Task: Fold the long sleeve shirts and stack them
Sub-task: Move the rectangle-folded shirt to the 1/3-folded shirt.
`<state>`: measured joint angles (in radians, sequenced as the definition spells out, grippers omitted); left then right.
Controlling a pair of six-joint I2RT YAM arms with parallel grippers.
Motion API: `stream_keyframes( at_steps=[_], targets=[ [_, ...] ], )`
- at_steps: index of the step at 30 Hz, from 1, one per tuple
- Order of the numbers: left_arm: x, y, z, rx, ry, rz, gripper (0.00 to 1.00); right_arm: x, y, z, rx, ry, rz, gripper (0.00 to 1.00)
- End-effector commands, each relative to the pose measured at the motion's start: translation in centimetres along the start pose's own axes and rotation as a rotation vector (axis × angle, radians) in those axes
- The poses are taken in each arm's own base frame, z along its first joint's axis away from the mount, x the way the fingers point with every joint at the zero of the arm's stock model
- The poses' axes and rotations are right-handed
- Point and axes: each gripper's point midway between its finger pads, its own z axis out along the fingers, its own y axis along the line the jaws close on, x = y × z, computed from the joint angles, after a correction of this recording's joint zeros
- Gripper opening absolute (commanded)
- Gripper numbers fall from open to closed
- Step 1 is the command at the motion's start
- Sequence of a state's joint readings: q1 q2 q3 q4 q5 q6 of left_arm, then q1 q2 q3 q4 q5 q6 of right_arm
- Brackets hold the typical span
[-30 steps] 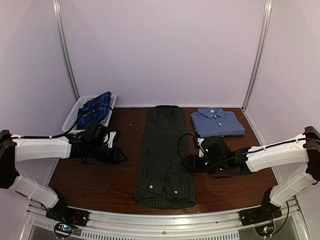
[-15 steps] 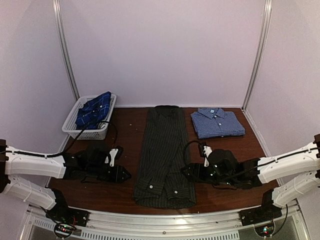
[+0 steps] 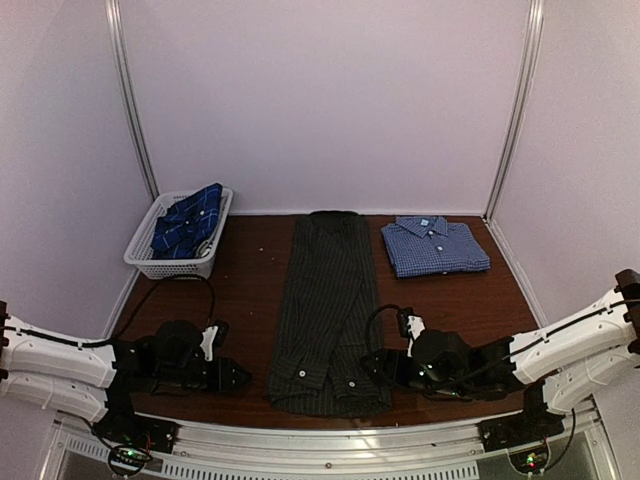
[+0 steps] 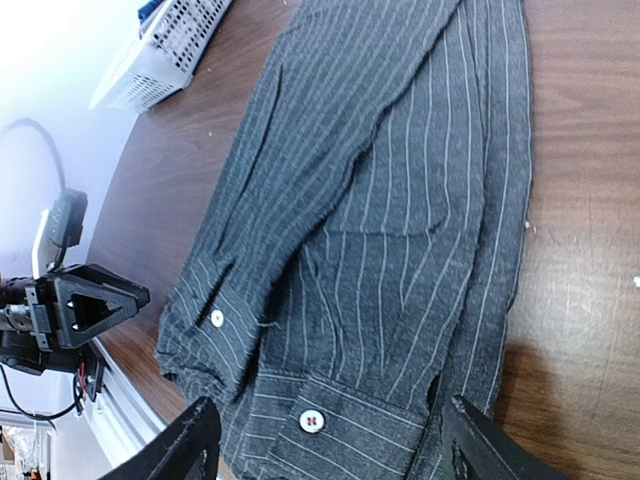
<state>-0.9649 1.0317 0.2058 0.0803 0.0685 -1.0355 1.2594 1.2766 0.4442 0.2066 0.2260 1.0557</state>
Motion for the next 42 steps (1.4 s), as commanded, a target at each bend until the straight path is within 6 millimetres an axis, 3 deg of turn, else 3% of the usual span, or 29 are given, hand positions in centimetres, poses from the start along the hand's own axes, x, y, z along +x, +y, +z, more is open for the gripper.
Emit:
stream_keyframes(
  at_steps=[1,8,18,34,42],
  targets=[
    [0.0,-1.3,-0.2,0.076,-0.033,-0.030,0.36,1.3,-0.7,0.4,0.002,0.001,0.030,0.77],
    [1.2,-1.1,-0.1,0.078,-0.034,-0.047,0.37,2.7,-1.2,0.0,-0.015,-0.002,0.068,0.78],
    [1.3,-2.6,1.3,0.107,-0.003,-0.048,0.38,3.8,-3.3,-0.7,0.013,0.006,0.109,0.80],
    [3.3,-2.7,1.5,0.144,0.041,-0.106,0.38,5.8,-3.1,0.1,0.010,0.043,0.111,0.81],
    [3.3,-2.5,1.3,0.131,0.036,-0.113,0.38,5.8,-3.6,-0.3,0.002,0.034,0.128,0.82]
  ],
)
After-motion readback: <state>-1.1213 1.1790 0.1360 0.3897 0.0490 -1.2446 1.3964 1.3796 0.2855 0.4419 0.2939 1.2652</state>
